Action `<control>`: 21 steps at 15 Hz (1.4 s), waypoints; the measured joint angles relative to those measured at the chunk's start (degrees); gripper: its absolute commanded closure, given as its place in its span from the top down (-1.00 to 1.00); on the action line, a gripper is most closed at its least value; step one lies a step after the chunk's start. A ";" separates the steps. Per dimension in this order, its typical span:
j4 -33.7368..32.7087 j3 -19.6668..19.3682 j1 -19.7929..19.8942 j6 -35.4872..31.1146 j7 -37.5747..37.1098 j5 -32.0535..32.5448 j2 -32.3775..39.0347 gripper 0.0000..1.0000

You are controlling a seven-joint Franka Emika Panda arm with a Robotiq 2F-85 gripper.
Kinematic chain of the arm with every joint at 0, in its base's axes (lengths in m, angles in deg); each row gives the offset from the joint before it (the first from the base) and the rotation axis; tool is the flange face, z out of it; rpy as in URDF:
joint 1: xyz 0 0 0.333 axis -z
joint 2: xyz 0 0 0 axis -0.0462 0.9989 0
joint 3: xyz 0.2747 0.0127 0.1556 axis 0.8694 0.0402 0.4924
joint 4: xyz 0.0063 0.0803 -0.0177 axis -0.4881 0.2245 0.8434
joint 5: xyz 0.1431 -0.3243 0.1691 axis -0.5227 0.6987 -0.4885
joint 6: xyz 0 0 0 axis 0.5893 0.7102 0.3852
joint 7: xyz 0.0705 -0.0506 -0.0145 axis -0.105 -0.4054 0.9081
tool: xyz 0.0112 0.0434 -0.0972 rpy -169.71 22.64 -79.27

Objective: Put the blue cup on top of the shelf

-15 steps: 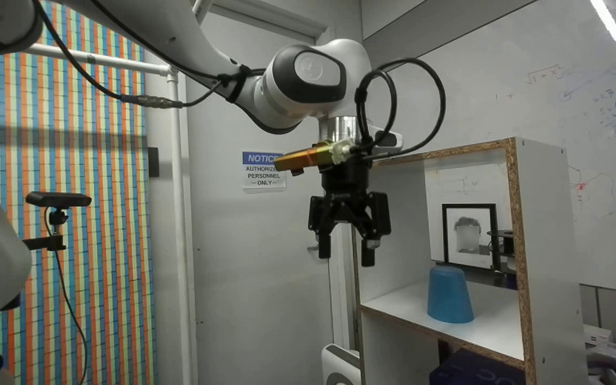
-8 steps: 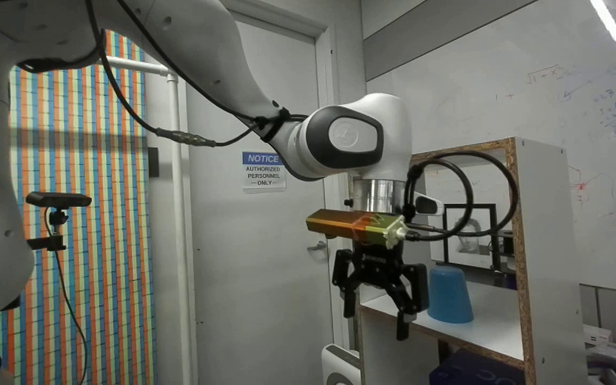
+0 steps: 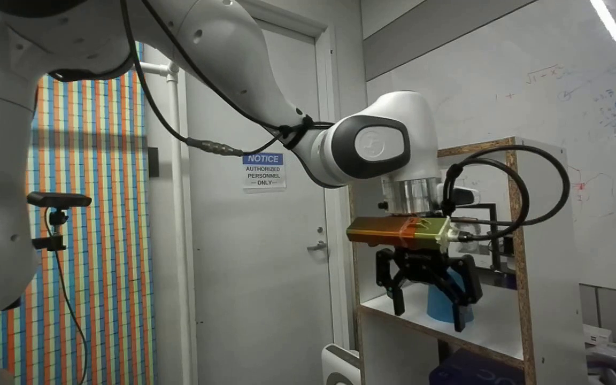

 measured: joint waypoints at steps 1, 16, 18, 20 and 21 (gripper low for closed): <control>-0.82 0.28 0.02 -1.02 0.30 -1.03 0.75 1.00; -2.96 7.16 3.81 -21.43 6.66 -13.51 8.05 1.00; -2.48 9.98 4.84 -24.35 10.13 -17.77 8.98 1.00; -1.88 13.85 6.13 -26.62 15.17 -23.23 9.87 1.00; -1.57 15.69 6.61 -27.86 18.00 -26.08 10.27 1.00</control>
